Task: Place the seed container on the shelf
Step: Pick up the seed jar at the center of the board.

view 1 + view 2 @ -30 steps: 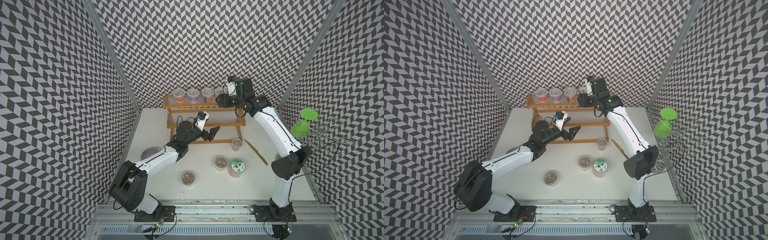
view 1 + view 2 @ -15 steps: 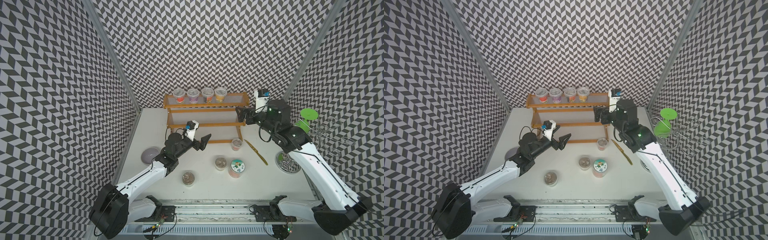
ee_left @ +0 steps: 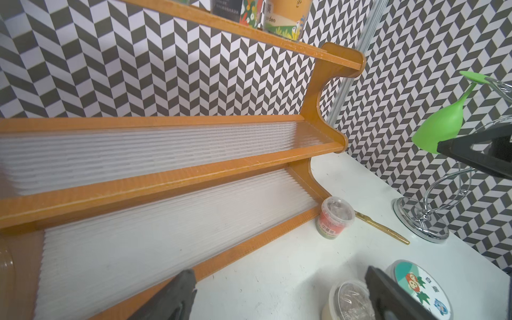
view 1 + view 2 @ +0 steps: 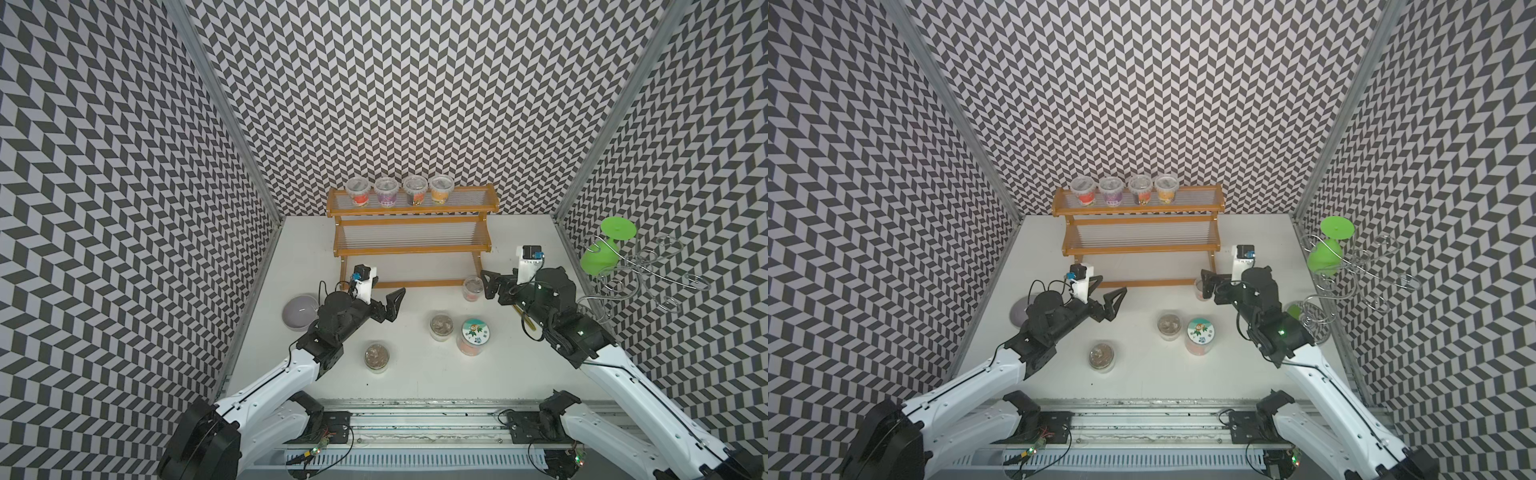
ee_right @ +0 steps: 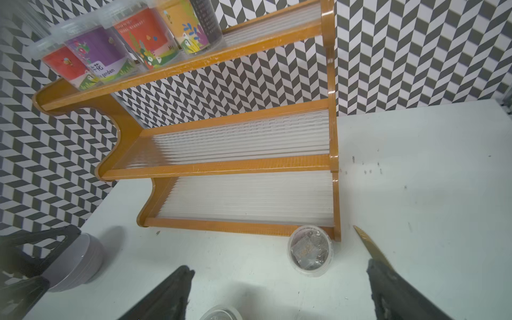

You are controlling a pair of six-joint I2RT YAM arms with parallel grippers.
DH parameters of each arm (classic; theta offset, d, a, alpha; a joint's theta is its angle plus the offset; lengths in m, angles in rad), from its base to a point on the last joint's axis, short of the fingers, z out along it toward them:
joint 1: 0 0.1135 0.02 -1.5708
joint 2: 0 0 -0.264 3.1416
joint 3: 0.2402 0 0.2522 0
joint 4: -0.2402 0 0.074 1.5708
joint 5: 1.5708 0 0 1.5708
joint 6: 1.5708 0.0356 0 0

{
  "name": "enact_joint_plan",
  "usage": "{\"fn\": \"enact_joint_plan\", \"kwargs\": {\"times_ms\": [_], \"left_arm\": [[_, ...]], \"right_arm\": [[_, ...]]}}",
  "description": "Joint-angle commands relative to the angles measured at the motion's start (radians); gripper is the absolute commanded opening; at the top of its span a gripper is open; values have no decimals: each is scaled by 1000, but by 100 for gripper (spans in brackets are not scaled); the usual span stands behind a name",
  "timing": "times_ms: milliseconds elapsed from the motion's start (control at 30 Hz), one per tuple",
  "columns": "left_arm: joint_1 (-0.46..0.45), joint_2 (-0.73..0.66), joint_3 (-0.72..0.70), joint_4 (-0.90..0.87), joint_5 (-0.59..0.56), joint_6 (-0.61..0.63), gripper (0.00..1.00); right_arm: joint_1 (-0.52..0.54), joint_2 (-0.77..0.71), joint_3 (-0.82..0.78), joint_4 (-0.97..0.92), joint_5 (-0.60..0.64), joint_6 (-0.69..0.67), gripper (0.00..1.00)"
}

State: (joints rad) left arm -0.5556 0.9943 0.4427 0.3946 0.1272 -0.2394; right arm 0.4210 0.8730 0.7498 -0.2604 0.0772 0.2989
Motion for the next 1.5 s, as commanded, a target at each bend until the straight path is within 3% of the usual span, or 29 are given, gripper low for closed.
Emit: {"fn": "enact_joint_plan", "kwargs": {"times_ms": [0, 100, 233, 300, 467, 733, 933, 1467], "left_arm": [[5, -1, -9, -5, -3, -59, 100], [24, 49, 21, -23, 51, -130, 100], [28, 184, 103, -30, 230, -144, 100], [14, 242, 135, -25, 258, -149, 100], [-68, 349, 183, 27, 205, -149, 100], [-200, 498, 285, 43, 108, -149, 100], [-204, 532, 295, 55, 91, -171, 100], [-193, 569, 363, 3, 66, -189, 100]], "right_arm": [[-10, 17, -24, 52, -29, 58, 100], [-32, 81, -29, 14, -70, 90, 97], [-54, 194, -33, -8, -146, 97, 91], [-59, 235, -27, -22, -139, 95, 90], [-70, 314, -42, 15, -96, 112, 90], [-72, 449, 0, 70, -125, 40, 91], [-73, 471, 5, 127, -82, -66, 96], [-73, 574, 52, 139, -88, -26, 100]]}}
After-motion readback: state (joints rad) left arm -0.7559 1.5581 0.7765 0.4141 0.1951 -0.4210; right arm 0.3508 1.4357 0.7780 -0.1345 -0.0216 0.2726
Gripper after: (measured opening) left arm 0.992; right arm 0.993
